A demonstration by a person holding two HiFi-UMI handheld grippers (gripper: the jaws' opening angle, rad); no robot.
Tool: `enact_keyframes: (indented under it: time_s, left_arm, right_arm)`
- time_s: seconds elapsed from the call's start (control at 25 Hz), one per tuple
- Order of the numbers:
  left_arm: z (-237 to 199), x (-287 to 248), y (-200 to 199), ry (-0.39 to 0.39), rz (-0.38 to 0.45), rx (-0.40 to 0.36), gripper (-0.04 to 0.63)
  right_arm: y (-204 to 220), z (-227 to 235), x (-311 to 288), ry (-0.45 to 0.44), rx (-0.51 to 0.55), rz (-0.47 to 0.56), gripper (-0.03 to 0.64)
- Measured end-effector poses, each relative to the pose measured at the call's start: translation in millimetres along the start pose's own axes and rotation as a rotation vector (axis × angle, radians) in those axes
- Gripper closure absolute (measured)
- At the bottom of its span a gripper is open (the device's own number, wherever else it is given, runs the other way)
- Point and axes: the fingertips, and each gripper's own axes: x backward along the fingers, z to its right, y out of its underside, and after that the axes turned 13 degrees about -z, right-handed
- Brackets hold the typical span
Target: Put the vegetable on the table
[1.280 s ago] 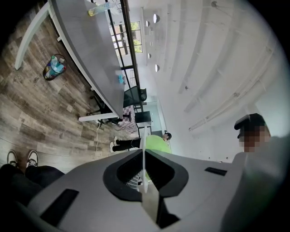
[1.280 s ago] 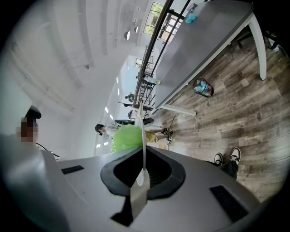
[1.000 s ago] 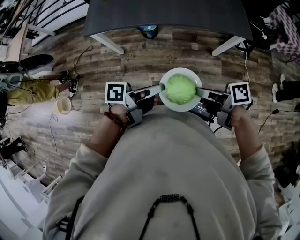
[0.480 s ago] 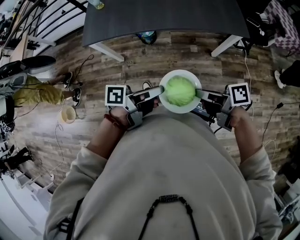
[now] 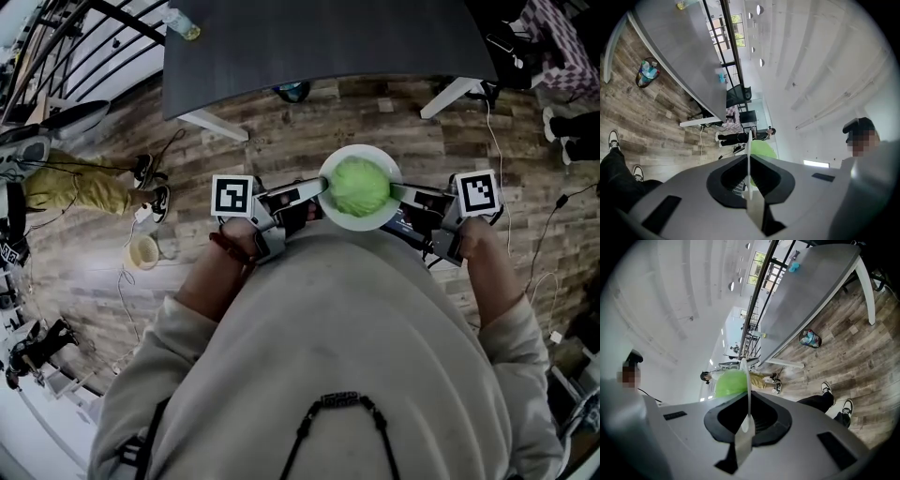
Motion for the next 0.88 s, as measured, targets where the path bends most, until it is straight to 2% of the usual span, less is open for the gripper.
enact_keyframes:
  time_s: [0.48,0.76,0.88]
  left_arm:
    - [-10.5,68.3,-92.3,0.064,-0.015,0.000,0.575]
    - [-17.5,125.0,-133.3,0.013,-0.017,-0.023,0.575]
    - [-17.3,148.9,-152.3,0.025,-0.014,-0.031,0.575]
  right_arm:
    - [-96.0,-15.0,-53.7,0.062,-0.046,0.012,0.591]
    - [-146.5,-21.1,-103.5,0.071,-0.045,-0.001,0.591]
    - [-166.5,-26.9,-124.9,0.066,-0.049,0.005,0.591]
